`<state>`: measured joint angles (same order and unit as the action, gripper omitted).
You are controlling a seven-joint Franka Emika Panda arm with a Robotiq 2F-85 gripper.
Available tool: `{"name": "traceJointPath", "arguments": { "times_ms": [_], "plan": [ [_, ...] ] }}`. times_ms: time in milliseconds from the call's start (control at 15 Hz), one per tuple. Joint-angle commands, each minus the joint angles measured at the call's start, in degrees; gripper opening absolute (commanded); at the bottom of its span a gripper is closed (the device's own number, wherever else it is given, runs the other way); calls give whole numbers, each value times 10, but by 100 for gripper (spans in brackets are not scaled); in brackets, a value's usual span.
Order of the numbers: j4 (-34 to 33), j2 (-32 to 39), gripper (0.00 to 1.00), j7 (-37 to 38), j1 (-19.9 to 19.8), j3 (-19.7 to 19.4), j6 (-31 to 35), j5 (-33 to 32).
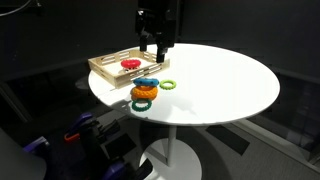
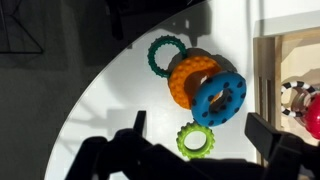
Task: Put the blue ring in the crate
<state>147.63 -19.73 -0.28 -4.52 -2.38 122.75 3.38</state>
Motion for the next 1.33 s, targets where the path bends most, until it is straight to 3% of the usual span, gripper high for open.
{"name": "traceJointPath", "arguments": {
  "times_ms": [0, 400, 867, 1000, 1067, 1267],
  "plan": [
    [25, 19, 100, 52, 4, 25, 49, -40],
    [47, 74, 100, 110, 11, 49, 146, -82],
    [41, 128, 100, 158, 16, 55, 188, -124],
    [40, 139, 81, 168, 20, 55, 189, -134],
    [39, 143, 66, 173, 22, 55, 189, -137],
    [35, 151, 40, 187, 29, 55, 188, -146]
  ]
}}
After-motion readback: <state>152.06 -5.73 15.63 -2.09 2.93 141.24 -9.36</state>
